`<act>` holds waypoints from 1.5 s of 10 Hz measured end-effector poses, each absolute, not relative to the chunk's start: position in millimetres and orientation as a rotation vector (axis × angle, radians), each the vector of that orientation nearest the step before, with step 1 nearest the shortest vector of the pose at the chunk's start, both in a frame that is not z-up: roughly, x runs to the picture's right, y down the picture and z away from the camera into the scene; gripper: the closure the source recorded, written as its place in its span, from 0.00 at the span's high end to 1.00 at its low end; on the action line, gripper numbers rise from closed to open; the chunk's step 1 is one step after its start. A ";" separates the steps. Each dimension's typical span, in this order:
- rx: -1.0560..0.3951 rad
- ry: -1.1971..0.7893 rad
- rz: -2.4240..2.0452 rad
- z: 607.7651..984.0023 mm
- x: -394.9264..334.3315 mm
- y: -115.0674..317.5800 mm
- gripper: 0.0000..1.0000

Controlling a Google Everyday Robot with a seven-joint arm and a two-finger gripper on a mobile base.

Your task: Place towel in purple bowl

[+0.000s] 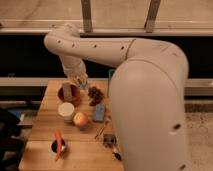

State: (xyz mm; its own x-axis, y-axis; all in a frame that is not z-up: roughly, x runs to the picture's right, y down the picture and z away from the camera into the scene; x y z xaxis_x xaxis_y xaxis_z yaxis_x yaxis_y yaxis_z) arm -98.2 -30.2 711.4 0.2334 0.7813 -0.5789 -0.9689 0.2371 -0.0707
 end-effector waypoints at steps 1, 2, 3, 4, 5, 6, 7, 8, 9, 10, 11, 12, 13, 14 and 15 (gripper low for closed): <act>-0.466 0.479 1.279 706.1 -89.6 -27.6 0.00; -0.469 0.476 1.278 705.8 -91.7 -26.7 0.00; -0.471 0.469 1.276 705.5 -94.9 -26.8 0.00; -0.470 0.471 1.277 705.8 -93.8 -26.8 0.00; -0.469 0.472 1.279 705.8 -92.3 -27.1 0.00; -0.468 0.473 1.282 706.0 -92.9 -27.4 0.00; -0.465 0.479 1.294 707.0 -92.0 -27.1 0.00; -0.454 0.492 1.330 708.4 -84.0 -29.2 0.00; -0.439 0.514 1.375 709.3 -66.7 -28.0 0.00; -0.431 0.521 1.420 708.4 -49.8 -26.0 0.00; -0.420 0.534 1.453 707.2 -30.6 -23.3 0.00; -0.413 0.545 1.496 705.8 -4.5 -19.0 0.00; -0.406 0.556 1.544 706.6 25.8 -14.9 0.00; -0.404 0.562 1.578 708.3 47.3 -12.4 0.00; -0.410 0.568 1.633 713.6 78.1 -8.2 0.00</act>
State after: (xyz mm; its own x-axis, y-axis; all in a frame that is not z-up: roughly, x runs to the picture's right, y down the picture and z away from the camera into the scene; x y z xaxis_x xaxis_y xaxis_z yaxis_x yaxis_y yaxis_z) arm 78.1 -8.2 713.6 -0.1405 0.8105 -0.5686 -0.9884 -0.0815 0.1281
